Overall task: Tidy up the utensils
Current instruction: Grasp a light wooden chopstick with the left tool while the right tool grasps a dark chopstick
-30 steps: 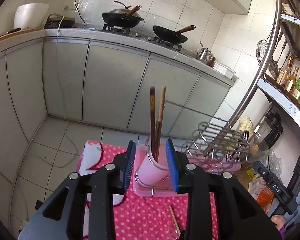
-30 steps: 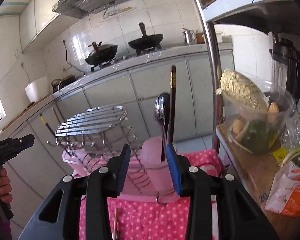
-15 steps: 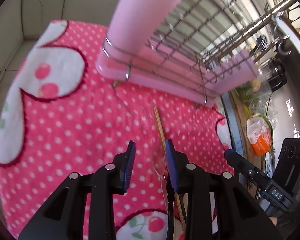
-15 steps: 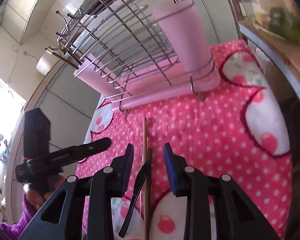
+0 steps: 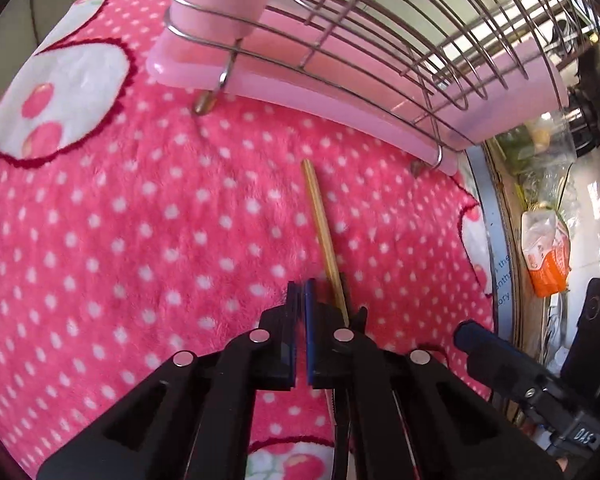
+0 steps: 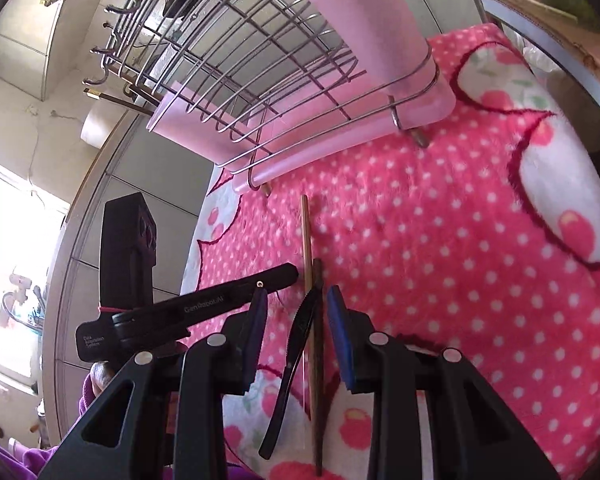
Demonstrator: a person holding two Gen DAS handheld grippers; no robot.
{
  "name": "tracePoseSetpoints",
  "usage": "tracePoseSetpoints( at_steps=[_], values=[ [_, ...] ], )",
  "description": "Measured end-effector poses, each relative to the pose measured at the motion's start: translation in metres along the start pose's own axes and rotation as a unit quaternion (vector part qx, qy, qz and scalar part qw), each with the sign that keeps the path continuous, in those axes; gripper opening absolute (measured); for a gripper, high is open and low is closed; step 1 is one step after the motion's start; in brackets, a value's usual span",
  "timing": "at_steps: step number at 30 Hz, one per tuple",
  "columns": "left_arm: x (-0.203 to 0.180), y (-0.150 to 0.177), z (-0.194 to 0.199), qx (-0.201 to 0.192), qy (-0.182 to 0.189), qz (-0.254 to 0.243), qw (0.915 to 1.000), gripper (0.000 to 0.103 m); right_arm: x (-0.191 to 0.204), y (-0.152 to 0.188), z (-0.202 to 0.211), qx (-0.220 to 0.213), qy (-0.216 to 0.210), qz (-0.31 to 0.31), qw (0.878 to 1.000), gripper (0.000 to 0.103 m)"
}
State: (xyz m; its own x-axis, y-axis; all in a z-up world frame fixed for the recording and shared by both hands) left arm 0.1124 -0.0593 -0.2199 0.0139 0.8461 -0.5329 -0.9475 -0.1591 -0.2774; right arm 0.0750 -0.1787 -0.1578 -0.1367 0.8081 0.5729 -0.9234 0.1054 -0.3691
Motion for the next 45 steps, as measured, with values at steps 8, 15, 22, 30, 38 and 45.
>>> tracePoseSetpoints(
  at_steps=[8,15,22,30,38,45],
  values=[
    [0.008,-0.018,0.044,-0.054,-0.019,-0.032,0.9979,0.002,0.000,0.005,-0.028,0.033,-0.002,-0.024,0.999,0.031],
    [0.017,-0.023,0.075,-0.078,-0.008,-0.036,0.9962,0.002,0.003,0.004,-0.054,0.054,0.019,-0.020,0.998,0.031],
    [0.021,-0.016,0.073,-0.074,0.008,-0.028,0.9969,0.002,0.002,0.001,-0.080,0.065,0.046,-0.016,0.997,0.031],
    [0.023,-0.013,0.067,-0.070,0.008,-0.025,0.9972,0.002,0.005,0.000,-0.084,0.048,0.053,-0.008,0.997,0.005],
    [0.021,-0.015,0.071,-0.077,0.006,-0.027,0.9966,0.002,-0.002,-0.007,-0.056,0.018,0.043,-0.010,0.999,0.003],
    [0.012,-0.025,0.097,-0.115,0.013,-0.037,0.9926,0.002,-0.003,-0.025,-0.012,-0.044,0.032,-0.009,0.998,0.001]
  ],
)
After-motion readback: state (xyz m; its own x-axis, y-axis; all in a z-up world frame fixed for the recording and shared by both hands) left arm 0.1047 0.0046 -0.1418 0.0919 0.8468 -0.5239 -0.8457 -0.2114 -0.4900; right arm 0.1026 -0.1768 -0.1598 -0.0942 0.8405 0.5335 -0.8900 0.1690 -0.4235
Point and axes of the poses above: each gripper's, at about its wrist camera, not at the fingertips, and z roughly against the way its jaws point, x to its left, y to its underside, the point moved 9 cm from there along -z, roughly the way its jaws point, and after that the axes turned 7 degrees about y, right-handed, at the moved point
